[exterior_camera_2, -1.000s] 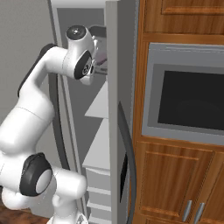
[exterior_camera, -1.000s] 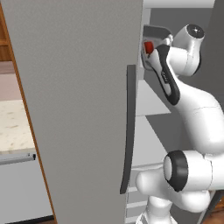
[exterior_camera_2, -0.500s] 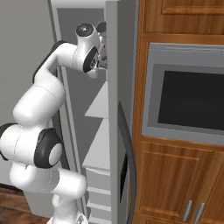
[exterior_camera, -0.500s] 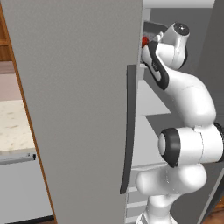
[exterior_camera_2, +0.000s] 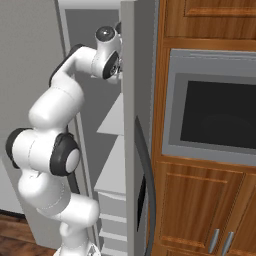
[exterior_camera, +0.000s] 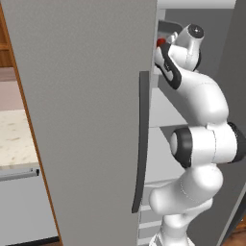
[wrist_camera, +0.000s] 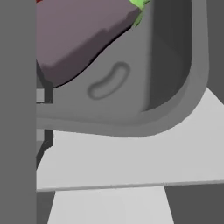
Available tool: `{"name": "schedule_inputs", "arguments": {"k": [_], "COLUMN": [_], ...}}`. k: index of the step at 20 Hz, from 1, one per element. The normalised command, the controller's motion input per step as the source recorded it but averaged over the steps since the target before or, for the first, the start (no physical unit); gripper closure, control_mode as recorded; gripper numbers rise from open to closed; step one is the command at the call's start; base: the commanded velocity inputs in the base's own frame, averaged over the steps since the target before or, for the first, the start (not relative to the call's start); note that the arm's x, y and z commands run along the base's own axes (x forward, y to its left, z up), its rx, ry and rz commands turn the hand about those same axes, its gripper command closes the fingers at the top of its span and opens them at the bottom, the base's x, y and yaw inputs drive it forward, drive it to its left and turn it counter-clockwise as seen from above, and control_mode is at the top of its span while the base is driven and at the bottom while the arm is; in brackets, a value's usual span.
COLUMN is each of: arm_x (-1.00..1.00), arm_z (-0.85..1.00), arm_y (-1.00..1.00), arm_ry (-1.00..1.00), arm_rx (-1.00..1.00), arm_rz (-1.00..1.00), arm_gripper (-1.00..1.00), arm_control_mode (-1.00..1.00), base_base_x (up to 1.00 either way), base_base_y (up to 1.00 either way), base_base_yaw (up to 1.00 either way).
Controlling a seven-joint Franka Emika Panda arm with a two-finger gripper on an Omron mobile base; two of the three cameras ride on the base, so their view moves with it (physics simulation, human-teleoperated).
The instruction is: Take the eggplant and bell pepper out of the freezer and place them in the tupperware container on the counter. Then put the tupperware containing the vegetables back in the freezer.
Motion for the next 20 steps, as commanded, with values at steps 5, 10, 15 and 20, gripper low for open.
{"name": "schedule_inputs", "arguments": {"k": [5,10,15,20], "arm_x": [0.20,0.21,0.04,-0.23], "arm_z": [0.00,0.00,0.00,0.19], "arm_y": [-0.09,-0.05,-0.05,0.00], "arm_ry": [-0.05,-0.01,-0.05,-0.22], "arm_rx": [0.00,0.00,0.00,0.00], "arm_rz": [0.02,0.04,0.06,0.09], "arm_gripper": [-1.00,-1.00,-1.00,-1.00], "arm_control_mode": [-1.00,-1.00,-1.00,-1.00], "base_base_x": [0.00,0.00,0.00,0.00], "base_base_y": [0.00,0.00,0.00,0.00], "base_base_yaw": [0.00,0.00,0.00,0.00]}}
